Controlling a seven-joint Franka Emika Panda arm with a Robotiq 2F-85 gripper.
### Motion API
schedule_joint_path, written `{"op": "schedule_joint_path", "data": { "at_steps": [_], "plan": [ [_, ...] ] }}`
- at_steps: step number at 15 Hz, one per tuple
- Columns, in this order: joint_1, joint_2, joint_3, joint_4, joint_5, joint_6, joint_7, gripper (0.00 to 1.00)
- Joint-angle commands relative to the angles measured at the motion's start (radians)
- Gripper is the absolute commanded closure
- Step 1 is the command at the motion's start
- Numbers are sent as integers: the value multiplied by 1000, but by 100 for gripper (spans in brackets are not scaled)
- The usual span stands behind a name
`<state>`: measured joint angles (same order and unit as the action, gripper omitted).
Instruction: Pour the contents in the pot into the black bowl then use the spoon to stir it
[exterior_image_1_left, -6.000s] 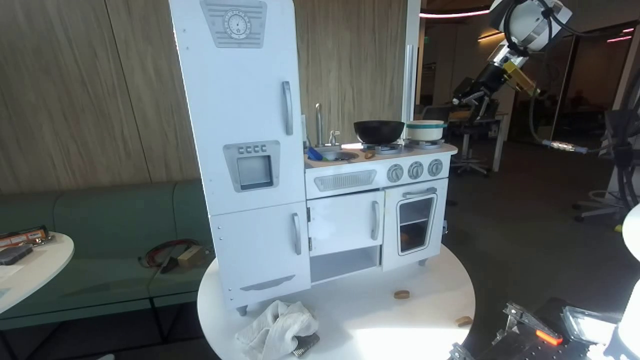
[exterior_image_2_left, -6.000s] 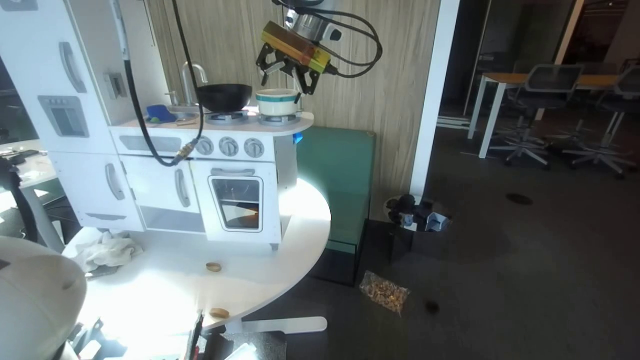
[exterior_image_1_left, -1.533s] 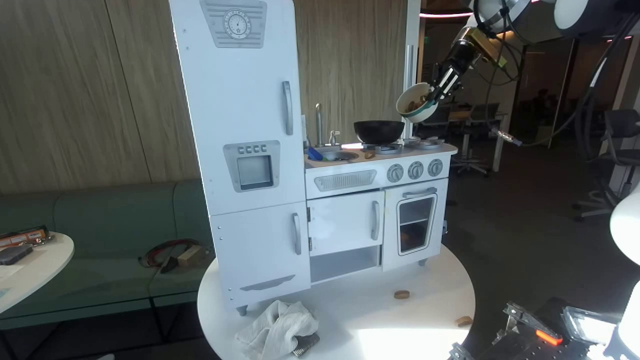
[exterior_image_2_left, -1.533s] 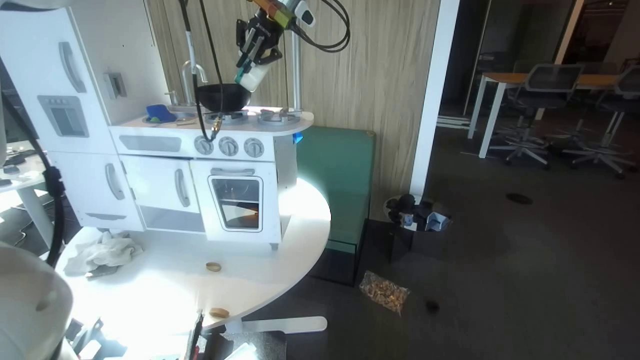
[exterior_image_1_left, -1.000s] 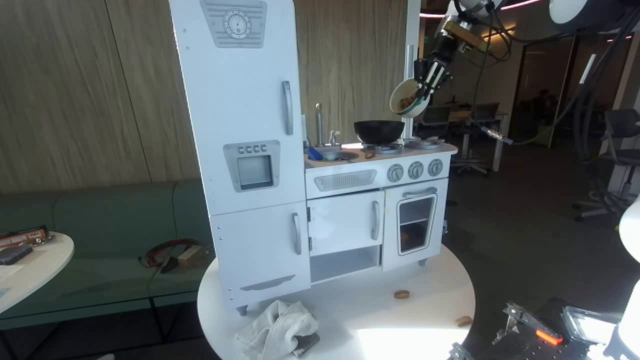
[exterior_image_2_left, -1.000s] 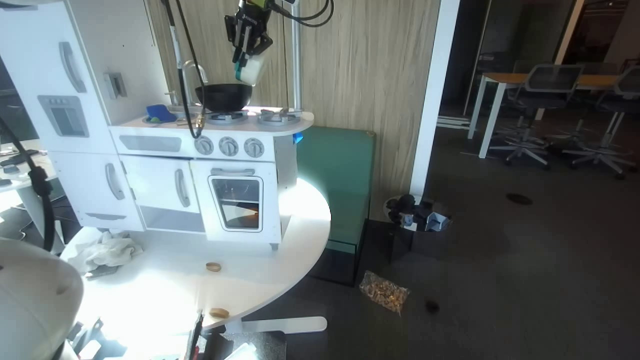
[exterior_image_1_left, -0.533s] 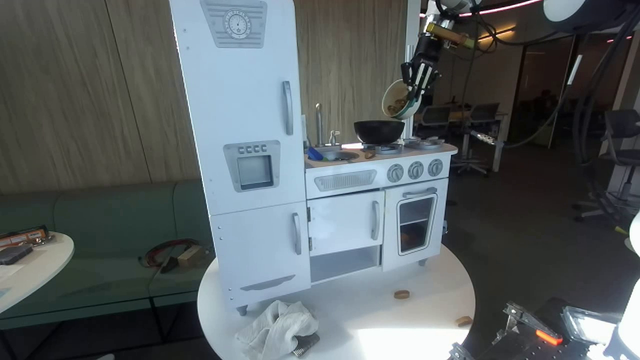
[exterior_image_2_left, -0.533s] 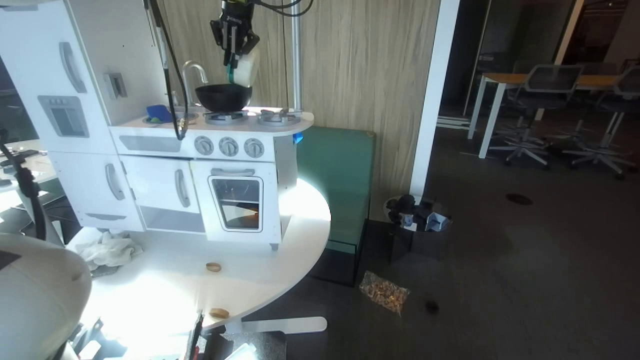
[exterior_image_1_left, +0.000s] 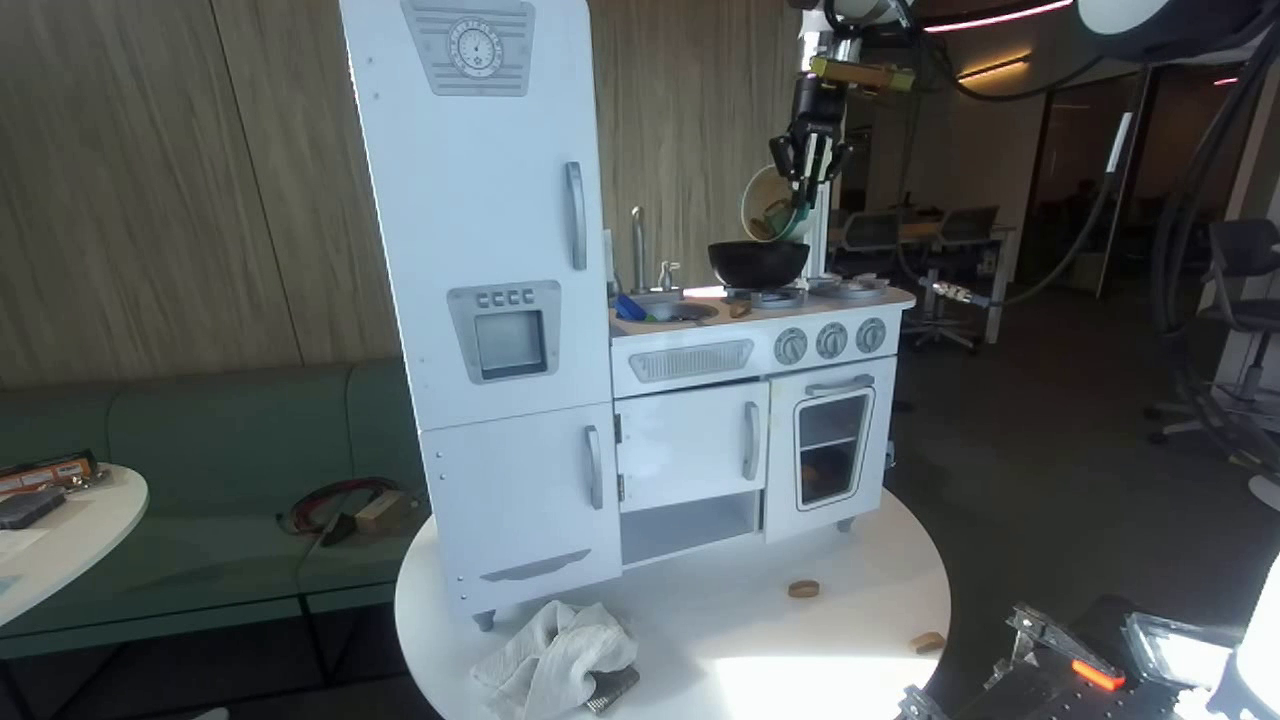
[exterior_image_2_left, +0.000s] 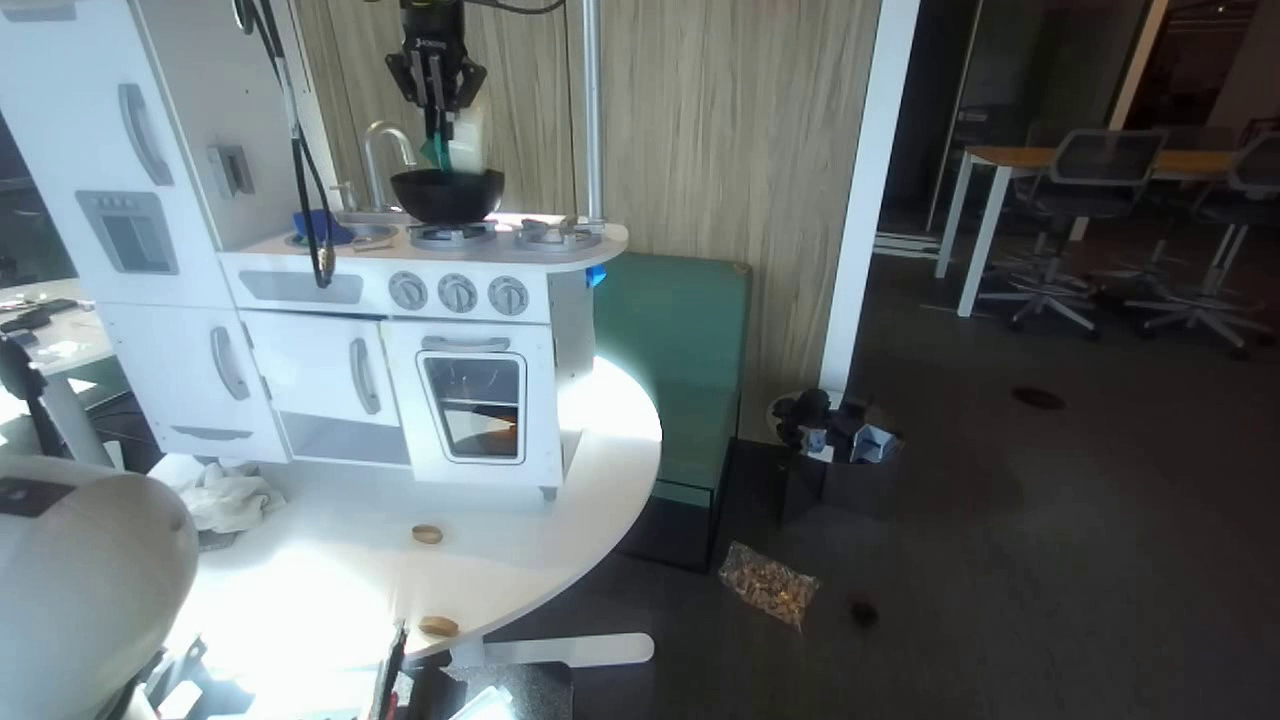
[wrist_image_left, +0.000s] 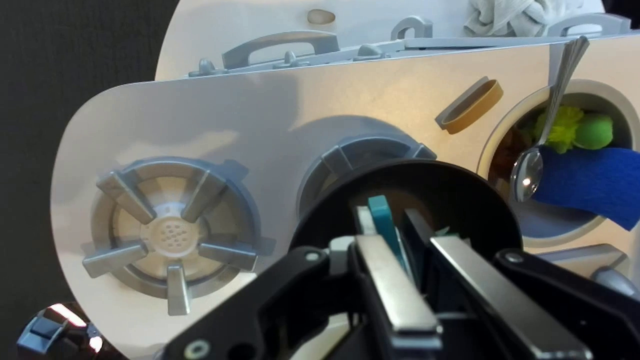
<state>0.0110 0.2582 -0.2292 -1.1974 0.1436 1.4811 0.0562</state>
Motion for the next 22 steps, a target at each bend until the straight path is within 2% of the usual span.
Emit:
{"op": "schedule_joint_path", "data": {
  "at_steps": [1,8,14,15,20,22],
  "plan": [
    [62,-48,8,-53,-108,65,23,93],
    [155,-115,6,-174,-308,170,51,93],
    [215,-220,14,-344,-464,260,92,93],
    [152,-238,96,-363,-493,265,105,93],
    [120,-321,191,-476,-611,336,147,93],
    [100,-328,209,-486,-647,346,169,93]
  ]
}}
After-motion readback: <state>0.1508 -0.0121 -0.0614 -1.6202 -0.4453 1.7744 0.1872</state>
